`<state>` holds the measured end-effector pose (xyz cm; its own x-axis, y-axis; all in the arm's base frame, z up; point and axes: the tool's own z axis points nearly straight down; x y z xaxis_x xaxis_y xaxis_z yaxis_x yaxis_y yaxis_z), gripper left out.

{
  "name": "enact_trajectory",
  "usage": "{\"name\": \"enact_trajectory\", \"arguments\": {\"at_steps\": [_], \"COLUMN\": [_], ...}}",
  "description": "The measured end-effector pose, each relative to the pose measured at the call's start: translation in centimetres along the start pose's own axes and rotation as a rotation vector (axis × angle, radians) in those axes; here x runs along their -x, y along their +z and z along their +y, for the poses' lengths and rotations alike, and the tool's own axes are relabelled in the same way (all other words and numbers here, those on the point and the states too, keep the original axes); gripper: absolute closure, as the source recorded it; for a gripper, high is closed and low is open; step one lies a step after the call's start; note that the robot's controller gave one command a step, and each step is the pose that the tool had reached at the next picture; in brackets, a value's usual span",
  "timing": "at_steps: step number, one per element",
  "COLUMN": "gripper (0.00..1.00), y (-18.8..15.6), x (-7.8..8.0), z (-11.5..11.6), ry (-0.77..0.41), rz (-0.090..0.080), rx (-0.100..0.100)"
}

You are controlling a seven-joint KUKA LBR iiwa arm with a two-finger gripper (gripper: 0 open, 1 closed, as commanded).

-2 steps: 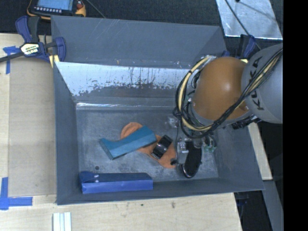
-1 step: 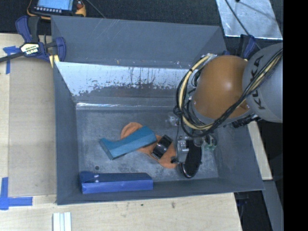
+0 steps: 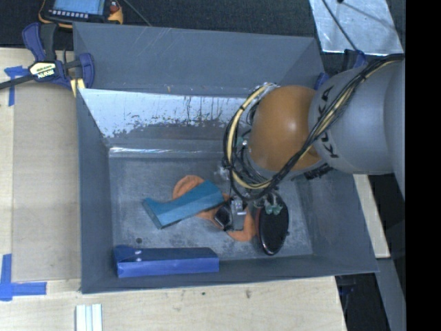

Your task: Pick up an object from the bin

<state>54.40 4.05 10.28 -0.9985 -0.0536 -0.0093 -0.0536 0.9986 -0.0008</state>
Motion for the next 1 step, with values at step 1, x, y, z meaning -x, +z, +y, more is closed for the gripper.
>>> {"name": "enact_trajectory", "arguments": {"at_steps": [1], "gripper": [1.00], "y": [2.97], "x": [-2.80], "z": [-0.47], "ry": [-0.007], "rz": [0.004], "rx": [-0.001]}}
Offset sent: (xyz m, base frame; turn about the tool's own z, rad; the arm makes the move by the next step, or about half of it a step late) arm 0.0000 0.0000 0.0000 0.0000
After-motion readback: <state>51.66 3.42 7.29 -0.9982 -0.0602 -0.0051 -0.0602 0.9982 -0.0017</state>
